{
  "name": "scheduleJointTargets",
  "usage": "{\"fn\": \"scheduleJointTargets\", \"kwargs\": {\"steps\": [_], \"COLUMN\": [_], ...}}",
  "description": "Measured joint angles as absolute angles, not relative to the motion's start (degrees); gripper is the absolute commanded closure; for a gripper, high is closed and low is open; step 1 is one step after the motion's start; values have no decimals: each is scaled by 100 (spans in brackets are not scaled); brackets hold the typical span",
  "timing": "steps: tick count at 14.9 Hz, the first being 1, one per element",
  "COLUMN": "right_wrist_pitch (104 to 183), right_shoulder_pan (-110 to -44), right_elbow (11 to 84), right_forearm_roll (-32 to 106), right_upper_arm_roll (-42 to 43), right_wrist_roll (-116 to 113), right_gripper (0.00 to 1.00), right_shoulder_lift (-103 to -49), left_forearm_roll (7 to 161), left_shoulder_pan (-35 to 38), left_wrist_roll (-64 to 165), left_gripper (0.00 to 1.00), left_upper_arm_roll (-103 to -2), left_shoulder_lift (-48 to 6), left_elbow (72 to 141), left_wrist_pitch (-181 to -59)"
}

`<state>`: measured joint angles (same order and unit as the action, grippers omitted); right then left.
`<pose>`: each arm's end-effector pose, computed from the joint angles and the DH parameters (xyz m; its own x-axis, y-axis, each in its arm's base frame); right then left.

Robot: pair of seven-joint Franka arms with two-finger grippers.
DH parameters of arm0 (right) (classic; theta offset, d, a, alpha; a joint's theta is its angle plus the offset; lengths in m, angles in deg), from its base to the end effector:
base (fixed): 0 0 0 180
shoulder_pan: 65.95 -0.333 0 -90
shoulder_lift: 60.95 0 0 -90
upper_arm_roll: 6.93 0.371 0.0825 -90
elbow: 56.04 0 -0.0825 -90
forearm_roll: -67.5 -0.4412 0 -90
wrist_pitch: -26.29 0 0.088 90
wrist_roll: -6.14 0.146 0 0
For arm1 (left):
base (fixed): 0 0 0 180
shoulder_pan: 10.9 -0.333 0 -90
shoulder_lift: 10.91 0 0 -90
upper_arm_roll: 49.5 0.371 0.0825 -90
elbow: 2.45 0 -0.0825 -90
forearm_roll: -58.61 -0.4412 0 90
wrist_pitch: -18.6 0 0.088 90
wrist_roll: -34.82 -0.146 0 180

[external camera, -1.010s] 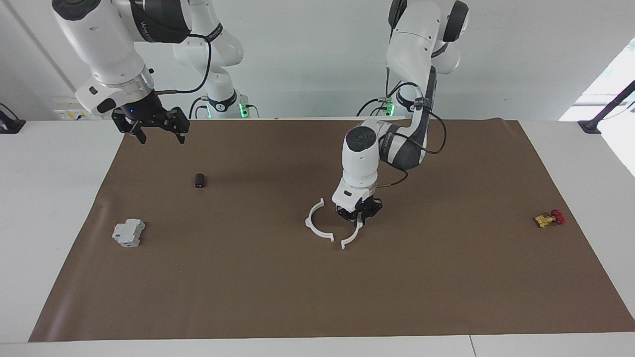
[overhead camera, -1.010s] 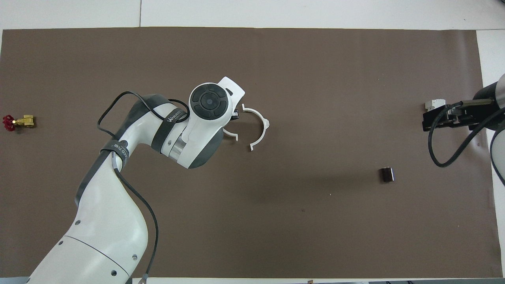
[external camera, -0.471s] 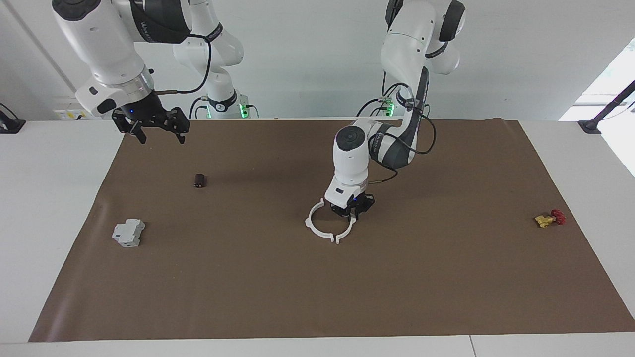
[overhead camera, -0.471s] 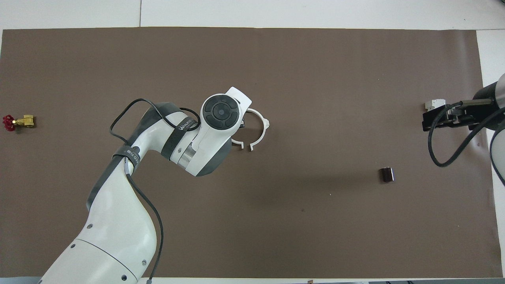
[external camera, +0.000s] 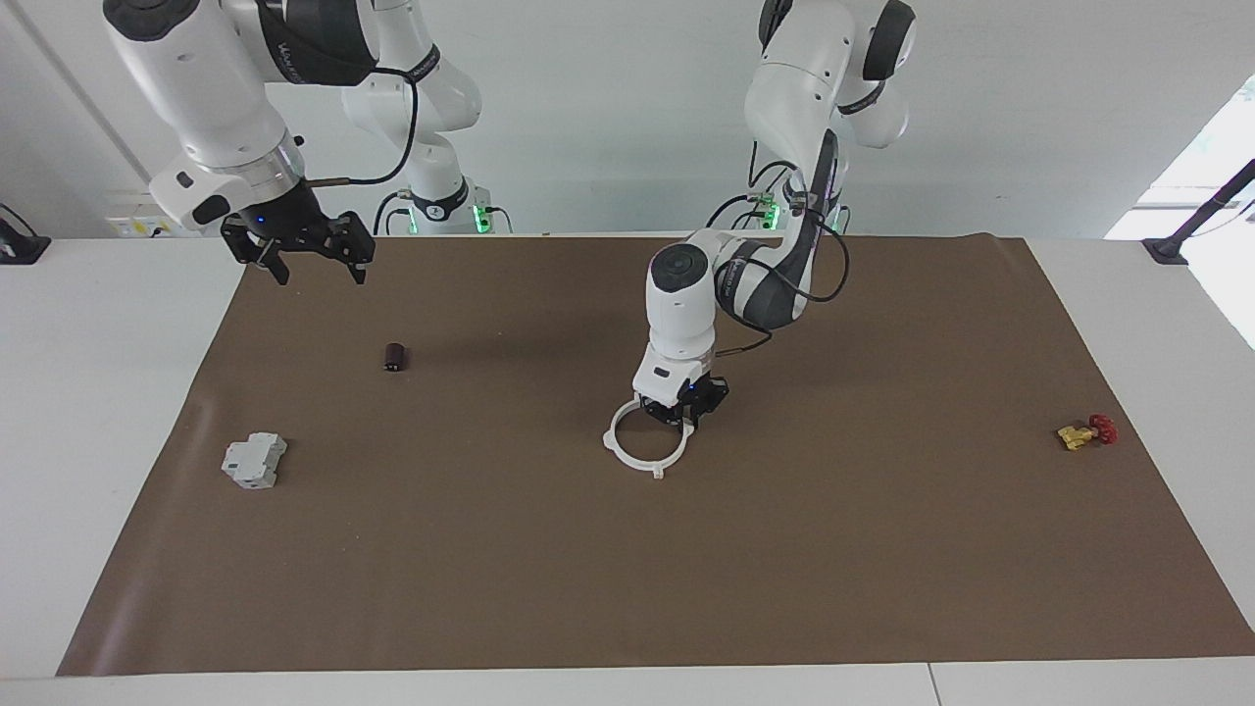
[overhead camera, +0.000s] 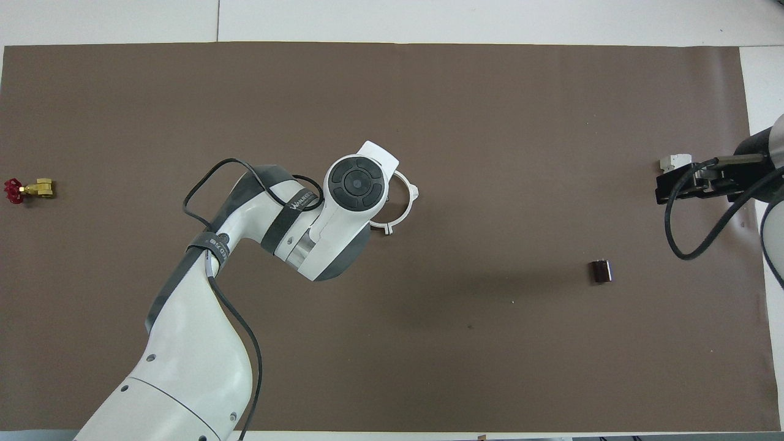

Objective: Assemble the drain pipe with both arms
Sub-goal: 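Press the held half onto the placed half with the left gripper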

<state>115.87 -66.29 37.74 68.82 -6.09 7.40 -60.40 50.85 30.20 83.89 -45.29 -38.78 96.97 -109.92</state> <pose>0.6026 0.0091 0.6110 0.9980 -0.0016 -0.0631 -0.0001 -0.9997 0.0245 0.5932 -0.4407 0.2782 0.9865 0.1145 0.1168 0.1244 -0.9889 -0.0812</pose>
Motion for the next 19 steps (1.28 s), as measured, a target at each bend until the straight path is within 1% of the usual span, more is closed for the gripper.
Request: {"fn": "scheduleJointTargets", "kwargs": {"steps": [12, 13, 14, 16, 17, 18, 19], "right_wrist_pitch": [11587, 11587, 11587, 11587, 11587, 11587, 11587], "right_shoulder_pan": [-6629, -6629, -6629, -6629, -6629, -6629, -6629], "right_elbow": [3774, 3774, 3774, 3774, 3774, 3774, 3774], "right_forearm_roll": [6882, 6882, 6882, 6882, 6882, 6882, 6882], "right_upper_arm_roll": [-609, -609, -609, -609, -609, -609, -609], "right_wrist_roll": [736, 735, 735, 735, 735, 735, 735], "right_gripper": [0, 0, 0, 0, 0, 0, 0], "right_shoulder_lift": [-6042, -6042, -6042, -6042, -6042, -6042, -6042], "left_forearm_roll": [5082, 5082, 5082, 5082, 5082, 5082, 5082], "left_shoulder_pan": [3069, 3069, 3068, 3063, 3059, 3055, 3052], "left_wrist_roll": [8392, 8392, 8392, 8392, 8392, 8392, 8392], "left_gripper": [100, 93, 64, 18, 5, 0, 0], "left_upper_arm_roll": [-4522, -4518, -4513, -4499, -4492, -4486, -4483], "left_shoulder_lift": [-3850, -3847, -3847, -3848, -3848, -3848, -3848], "left_elbow": [9792, 9801, 9809, 9822, 9830, 9834, 9836], "left_wrist_pitch": [-11148, -11170, -11202, -11228, -11232, -11234, -11234]}}
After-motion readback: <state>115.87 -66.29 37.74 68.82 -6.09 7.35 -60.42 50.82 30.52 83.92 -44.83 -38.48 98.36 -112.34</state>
